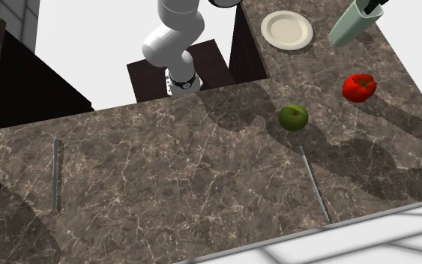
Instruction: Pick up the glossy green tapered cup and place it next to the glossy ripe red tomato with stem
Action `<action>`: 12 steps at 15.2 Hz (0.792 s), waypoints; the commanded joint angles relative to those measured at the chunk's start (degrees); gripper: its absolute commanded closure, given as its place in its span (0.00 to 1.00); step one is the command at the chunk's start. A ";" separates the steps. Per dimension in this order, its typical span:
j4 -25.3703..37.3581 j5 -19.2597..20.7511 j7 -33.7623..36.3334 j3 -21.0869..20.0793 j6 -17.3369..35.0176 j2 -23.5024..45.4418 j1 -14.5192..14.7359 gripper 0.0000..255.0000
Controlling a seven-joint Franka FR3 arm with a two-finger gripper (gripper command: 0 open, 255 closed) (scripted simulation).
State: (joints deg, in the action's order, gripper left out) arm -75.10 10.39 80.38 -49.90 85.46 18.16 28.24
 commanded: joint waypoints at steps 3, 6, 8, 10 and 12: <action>-4.62 -0.77 -0.39 -0.02 3.83 -1.03 -1.28 1.00; -7.70 -1.21 -0.65 -0.03 6.41 -1.65 -2.06 1.00; -9.61 -1.43 -0.78 -0.01 8.08 -1.96 -2.47 1.00; -11.43 -1.57 -0.89 0.02 9.71 -2.19 -2.82 1.00; -13.16 -1.66 -0.96 0.06 11.31 -2.34 -3.11 1.00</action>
State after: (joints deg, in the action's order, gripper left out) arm -87.41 8.73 79.40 -49.85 95.92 15.83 25.21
